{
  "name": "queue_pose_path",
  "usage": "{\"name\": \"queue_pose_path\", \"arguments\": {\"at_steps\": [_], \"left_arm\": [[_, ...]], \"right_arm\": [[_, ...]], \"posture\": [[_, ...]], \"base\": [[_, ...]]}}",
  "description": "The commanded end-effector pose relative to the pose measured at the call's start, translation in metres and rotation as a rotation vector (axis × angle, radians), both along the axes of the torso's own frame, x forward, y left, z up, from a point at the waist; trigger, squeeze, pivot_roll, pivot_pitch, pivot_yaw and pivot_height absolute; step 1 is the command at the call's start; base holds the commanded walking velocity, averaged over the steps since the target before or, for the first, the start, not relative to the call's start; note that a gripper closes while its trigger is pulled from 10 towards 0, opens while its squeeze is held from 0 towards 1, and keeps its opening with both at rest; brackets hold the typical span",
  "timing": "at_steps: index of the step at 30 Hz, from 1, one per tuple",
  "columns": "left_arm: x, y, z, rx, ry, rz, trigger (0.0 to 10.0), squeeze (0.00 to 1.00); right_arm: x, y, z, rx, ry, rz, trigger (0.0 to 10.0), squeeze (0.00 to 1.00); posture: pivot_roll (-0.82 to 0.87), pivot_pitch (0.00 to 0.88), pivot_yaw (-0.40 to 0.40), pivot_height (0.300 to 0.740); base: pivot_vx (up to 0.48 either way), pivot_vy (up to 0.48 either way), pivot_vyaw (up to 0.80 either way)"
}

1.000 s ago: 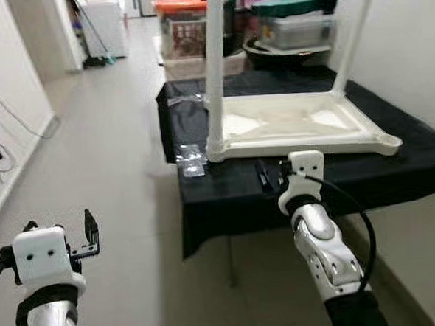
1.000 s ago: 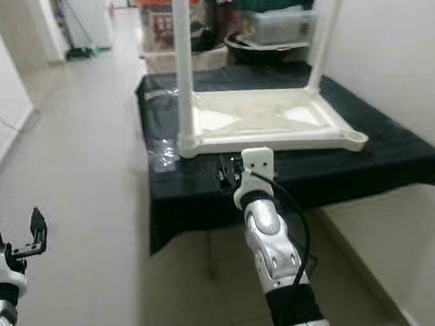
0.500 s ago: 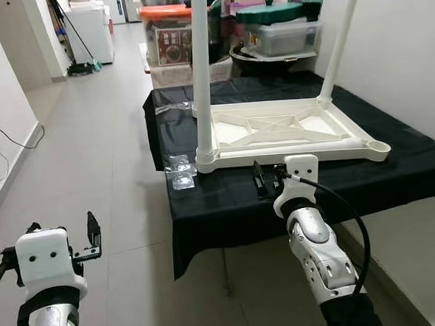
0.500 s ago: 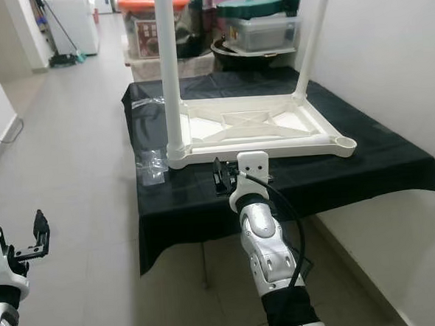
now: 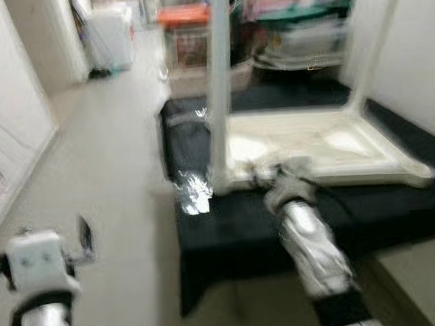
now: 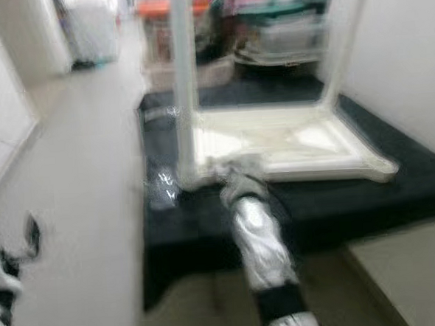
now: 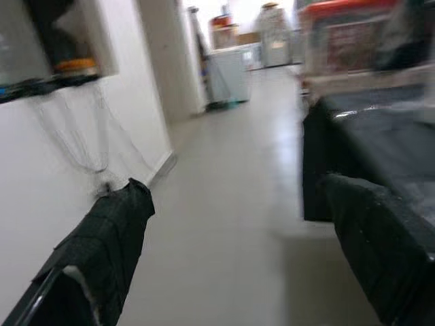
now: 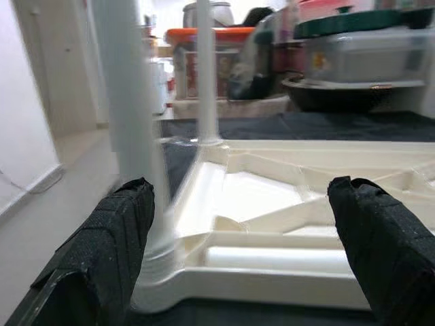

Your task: Building children table

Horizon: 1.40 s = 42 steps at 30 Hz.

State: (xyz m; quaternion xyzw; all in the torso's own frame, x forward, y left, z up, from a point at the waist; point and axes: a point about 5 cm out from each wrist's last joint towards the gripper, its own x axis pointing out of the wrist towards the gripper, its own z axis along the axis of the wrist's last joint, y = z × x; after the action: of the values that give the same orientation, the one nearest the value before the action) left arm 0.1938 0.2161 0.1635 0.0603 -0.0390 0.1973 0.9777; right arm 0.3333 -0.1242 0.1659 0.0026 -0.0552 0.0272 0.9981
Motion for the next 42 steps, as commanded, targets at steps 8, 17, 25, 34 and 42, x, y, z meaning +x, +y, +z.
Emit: {"name": "queue_pose_path", "arguments": {"at_steps": [8, 17, 25, 34, 42], "left_arm": [[0.0, -0.003, -0.002, -0.006, 0.003, -0.011, 10.0, 0.0], [-0.001, -0.004, -0.002, -0.004, 0.003, -0.005, 10.0, 0.0], [-0.001, -0.004, -0.002, -0.017, 0.003, 0.003, 10.0, 0.0], [0.0, -0.005, -0.002, -0.032, -0.001, -0.011, 10.0, 0.0], [0.0, -0.012, -0.006, -0.063, 0.01, -0.052, 10.0, 0.0]], "right_arm": [[0.0, -0.014, -0.004, -0.014, 0.007, -0.052, 10.0, 0.0], [0.001, -0.013, -0.005, -0.013, 0.009, -0.047, 10.0, 0.0], [0.002, -0.014, -0.005, -0.013, 0.013, -0.052, 10.0, 0.0], [0.003, -0.015, -0.003, -0.028, 0.008, -0.077, 10.0, 0.0], [0.01, -0.023, -0.006, -0.017, 0.038, -0.058, 10.0, 0.0]], "posture": [[0.02, 0.0, -0.006, 0.74], [0.02, 0.0, -0.009, 0.74], [0.02, 0.0, -0.013, 0.74], [0.02, 0.0, -0.014, 0.74], [0.01, 0.004, -0.011, 0.74]], "base": [[0.303, 0.0, 0.0], [0.303, 0.0, 0.0], [0.252, 0.0, 0.0], [0.0, 0.0, 0.0], [0.0, 0.0, 0.0]]}}
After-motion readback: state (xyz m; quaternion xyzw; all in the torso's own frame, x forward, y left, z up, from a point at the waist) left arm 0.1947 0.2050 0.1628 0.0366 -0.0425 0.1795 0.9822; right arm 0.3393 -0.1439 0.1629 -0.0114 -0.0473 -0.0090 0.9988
